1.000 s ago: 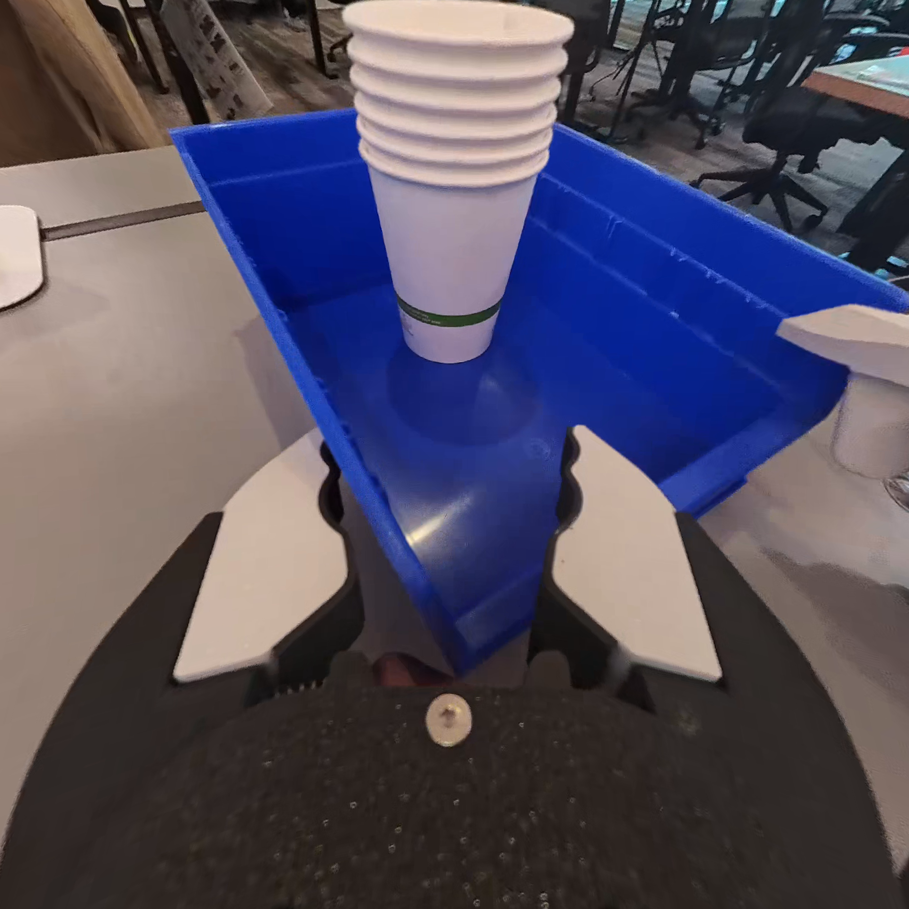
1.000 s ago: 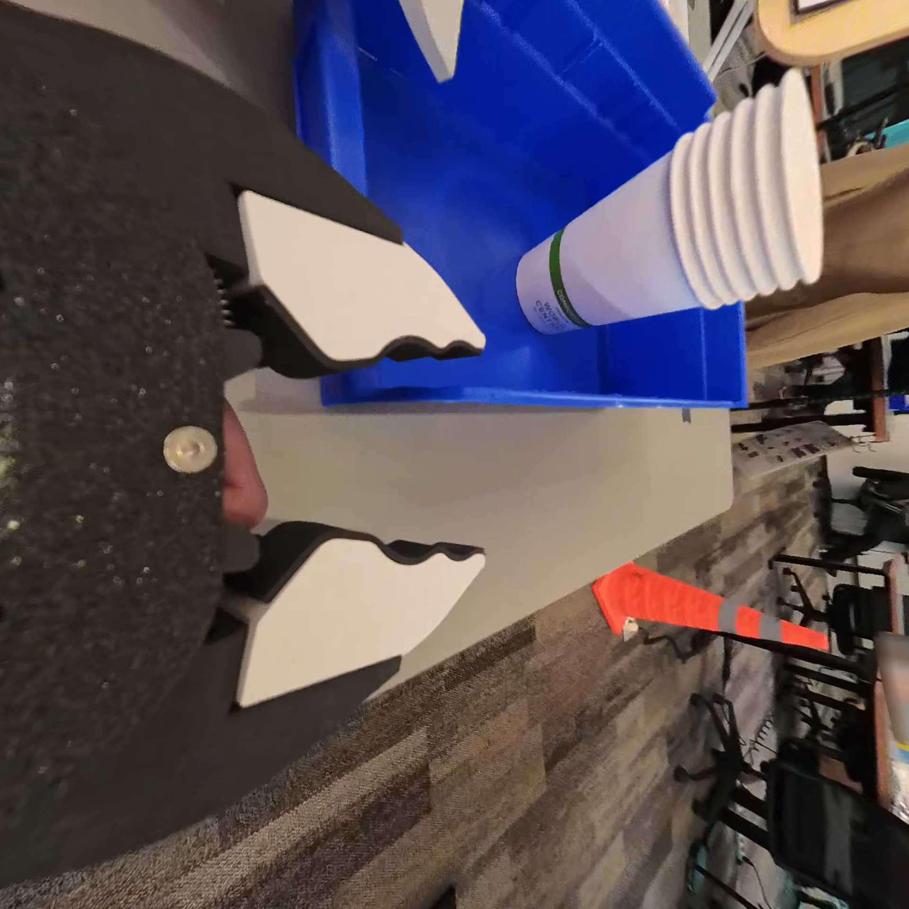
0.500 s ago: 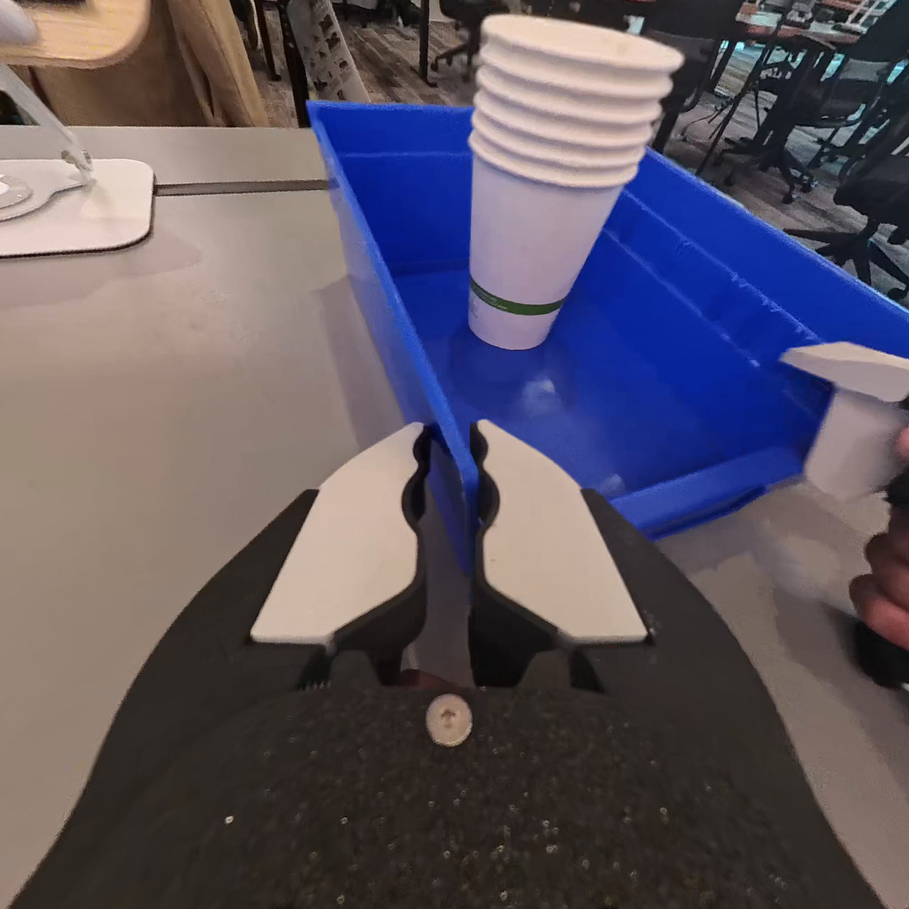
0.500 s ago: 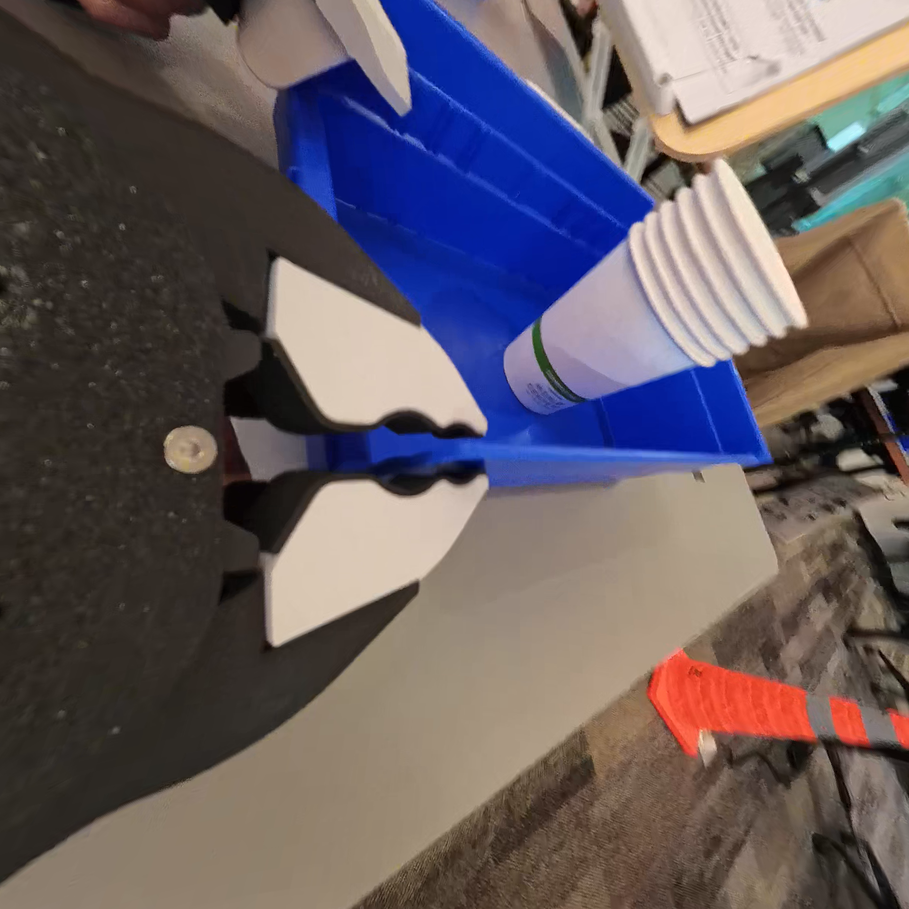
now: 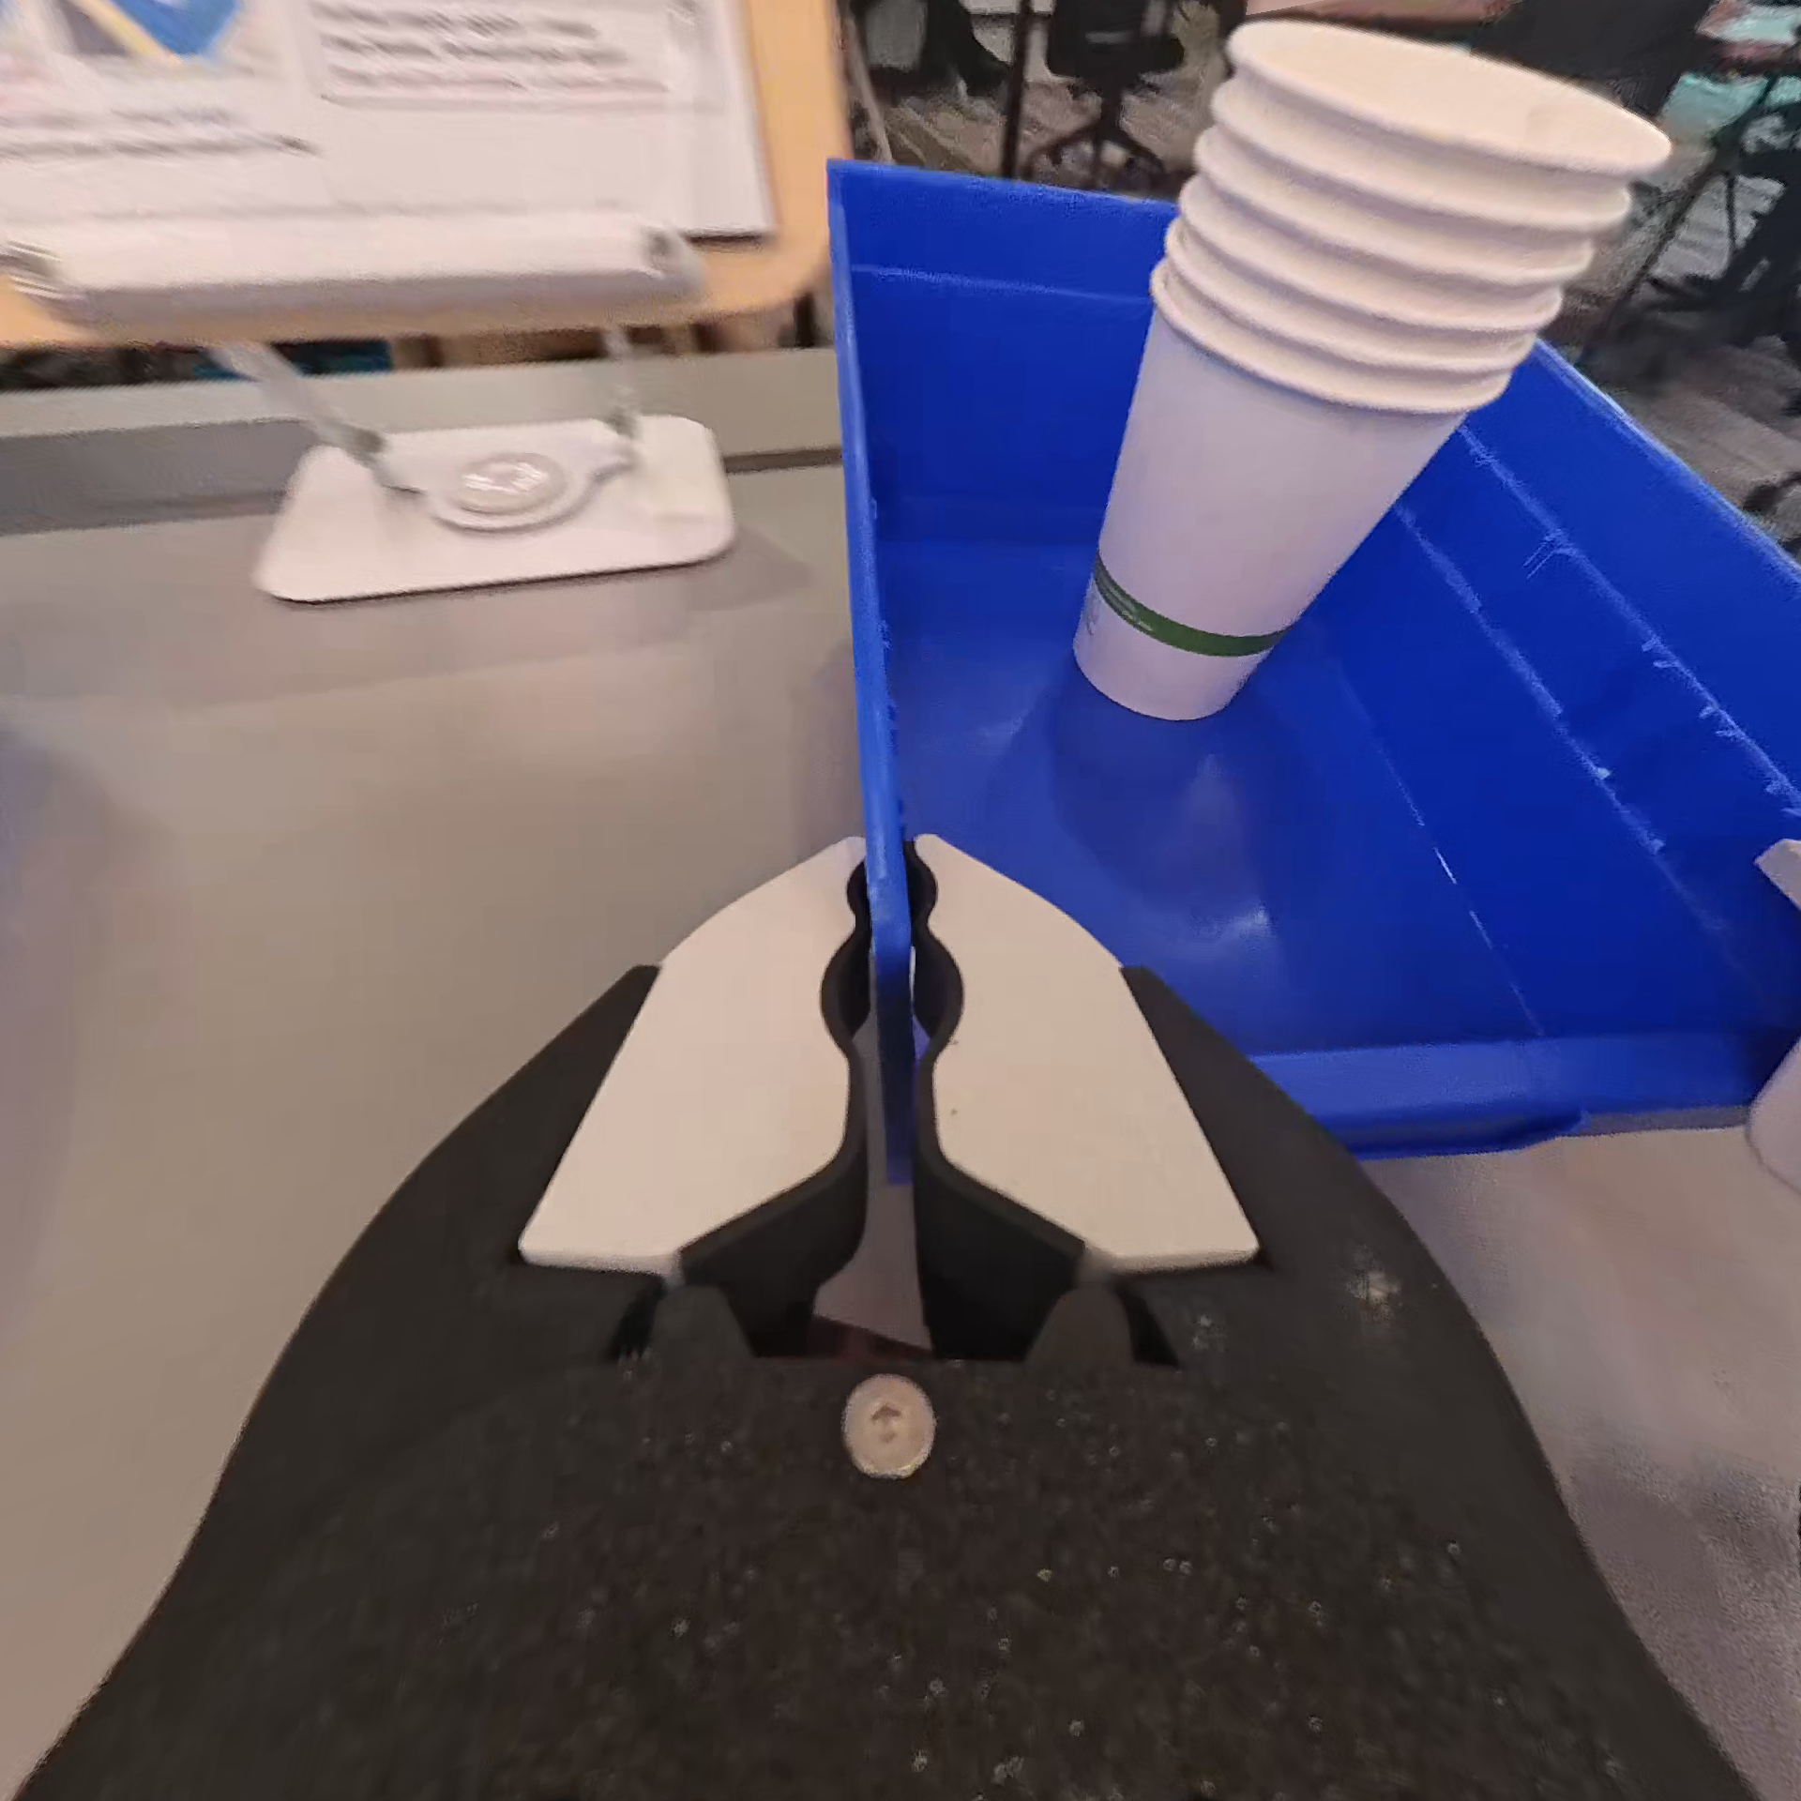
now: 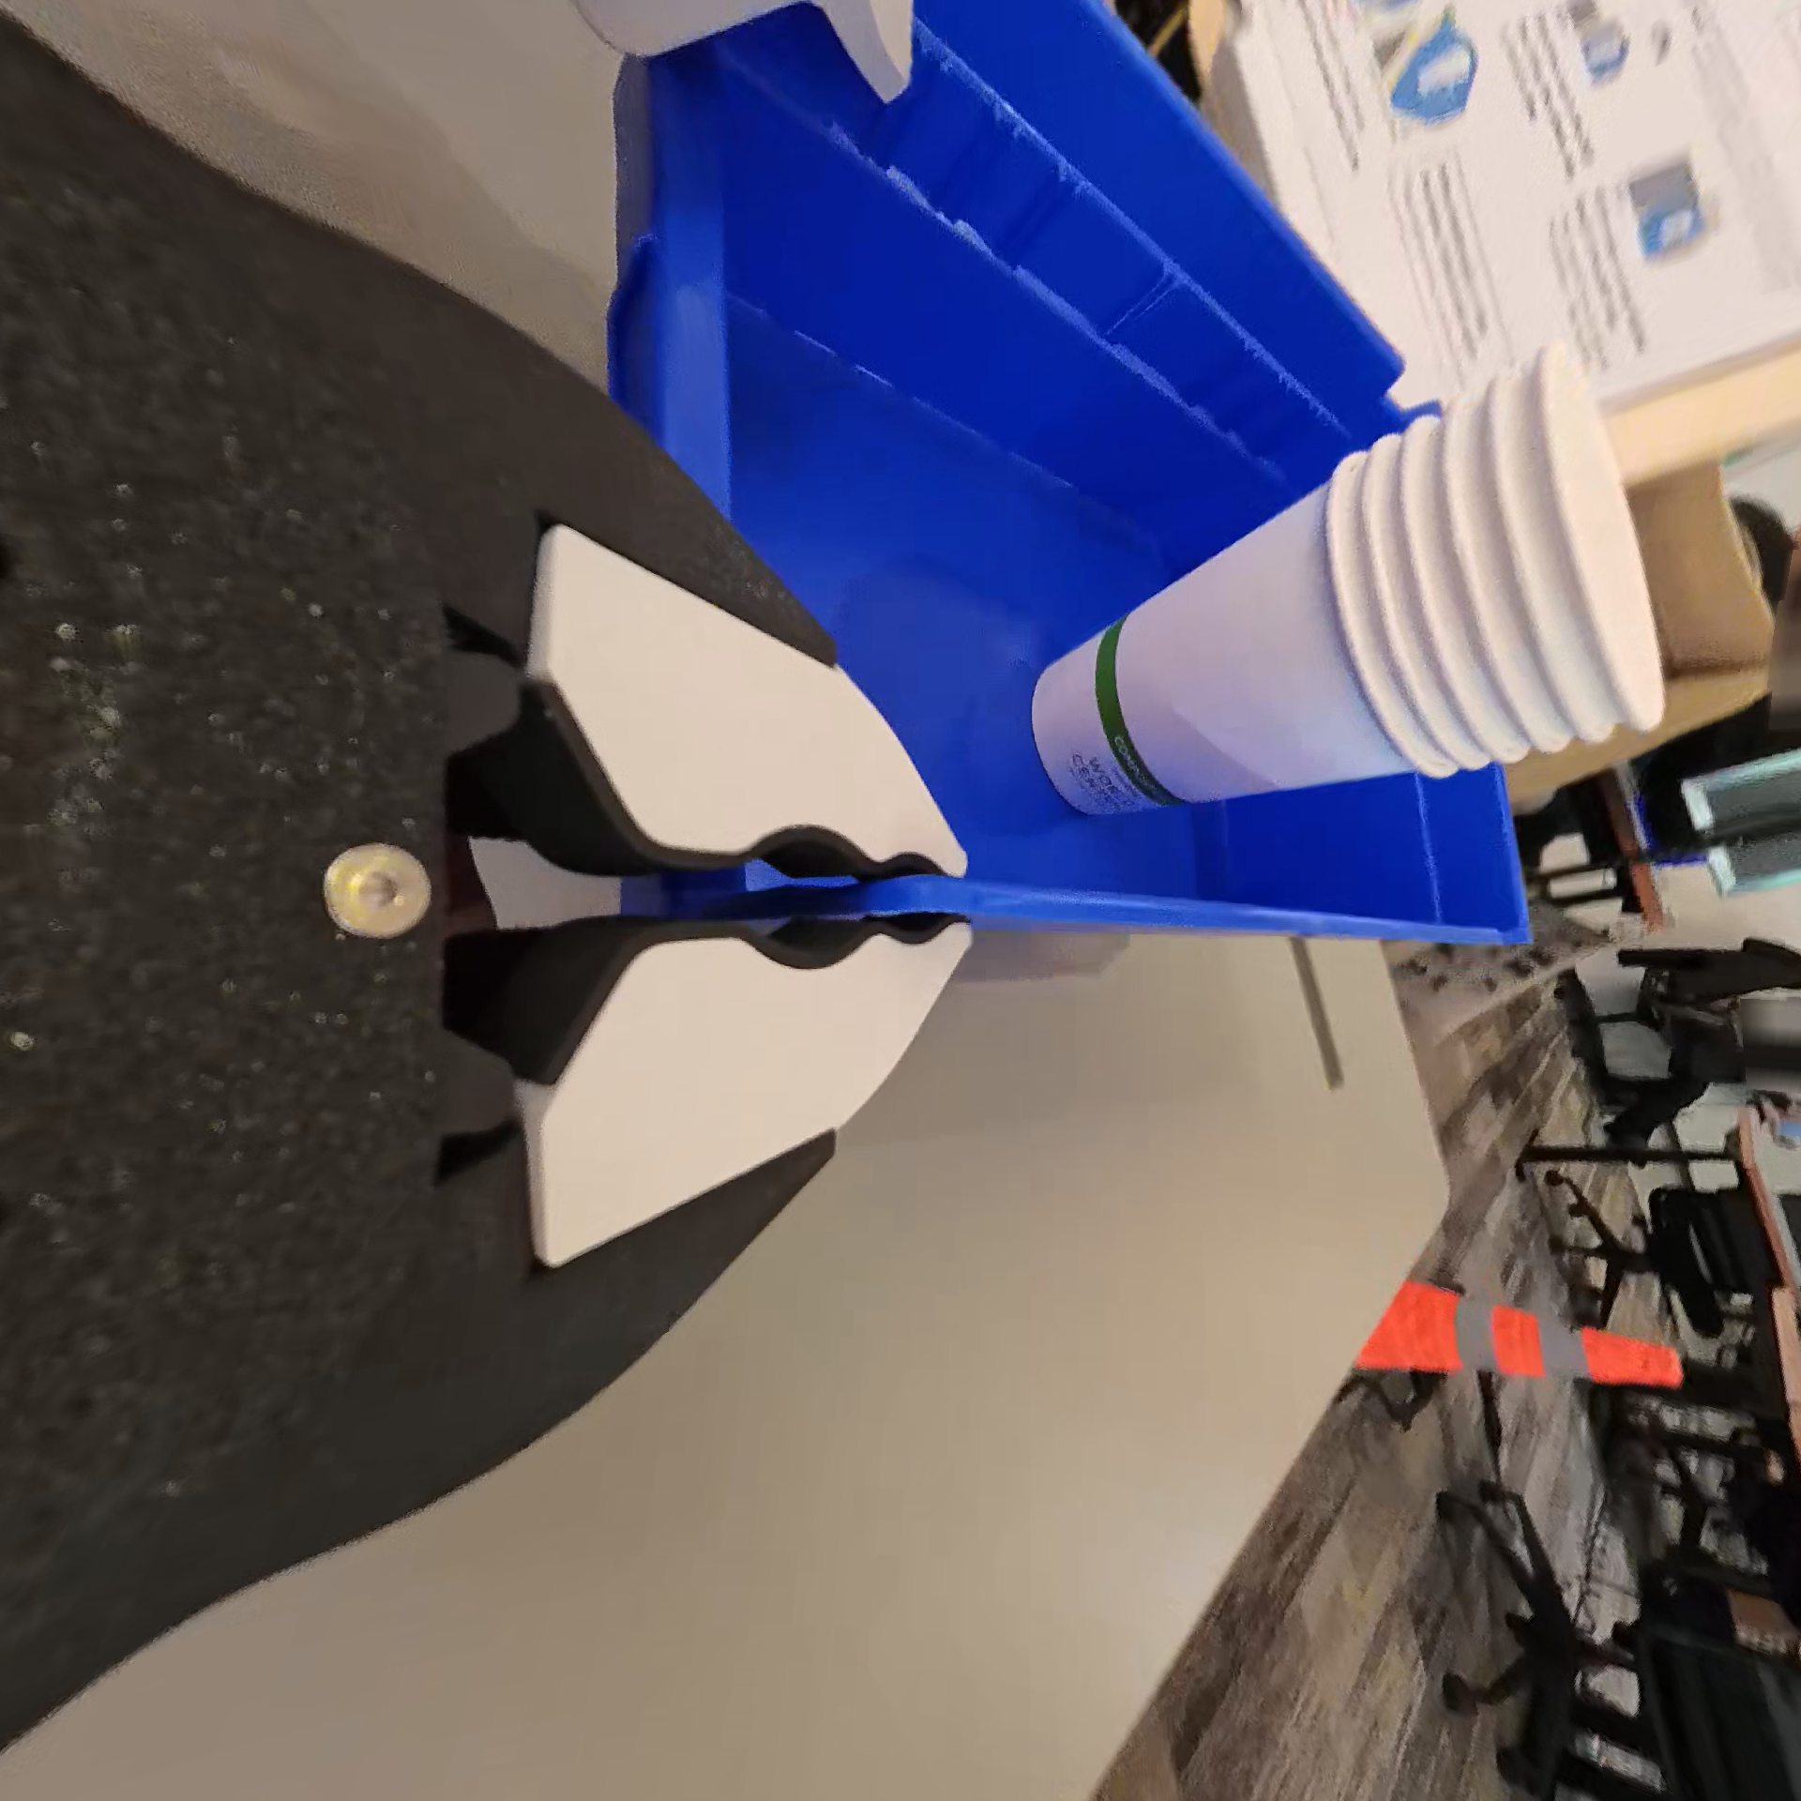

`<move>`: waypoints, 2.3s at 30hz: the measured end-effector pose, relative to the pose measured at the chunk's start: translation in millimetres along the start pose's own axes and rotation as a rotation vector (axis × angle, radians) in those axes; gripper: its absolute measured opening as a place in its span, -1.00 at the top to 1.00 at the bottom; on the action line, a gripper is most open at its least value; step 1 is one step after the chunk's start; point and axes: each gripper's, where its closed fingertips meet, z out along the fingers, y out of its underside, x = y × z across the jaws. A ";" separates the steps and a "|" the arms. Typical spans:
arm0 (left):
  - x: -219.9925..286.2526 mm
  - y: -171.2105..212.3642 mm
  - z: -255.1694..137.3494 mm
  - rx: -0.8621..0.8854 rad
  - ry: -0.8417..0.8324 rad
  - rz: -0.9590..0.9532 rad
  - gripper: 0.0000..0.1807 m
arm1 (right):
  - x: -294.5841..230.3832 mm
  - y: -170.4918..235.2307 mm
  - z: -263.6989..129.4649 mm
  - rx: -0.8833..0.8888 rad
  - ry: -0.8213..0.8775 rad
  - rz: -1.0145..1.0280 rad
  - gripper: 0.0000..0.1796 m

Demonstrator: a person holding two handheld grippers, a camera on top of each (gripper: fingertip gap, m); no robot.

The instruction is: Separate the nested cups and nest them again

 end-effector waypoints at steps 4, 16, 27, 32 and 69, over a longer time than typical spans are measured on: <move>-82.1 -8.6 -34.3 0.030 -0.089 -0.037 0.97 | -88.6 0.0 3.1 0.007 -0.103 -0.034 0.96; -209.4 46.0 -76.3 -0.073 -0.215 -0.106 0.97 | -202.4 71.4 10.9 -0.147 -0.246 -0.135 0.96; -210.5 69.2 -91.4 -0.053 -0.157 -0.120 0.51 | -193.8 74.2 -12.9 -0.127 -0.382 -0.119 0.59; -223.7 77.2 -135.5 -0.039 -0.081 -0.137 0.47 | -187.3 73.0 -54.2 -0.084 -0.488 -0.191 0.60; -482.5 34.8 -128.8 -0.043 -0.507 -0.118 0.30 | -191.4 94.9 -78.3 -0.112 -0.554 -0.227 0.73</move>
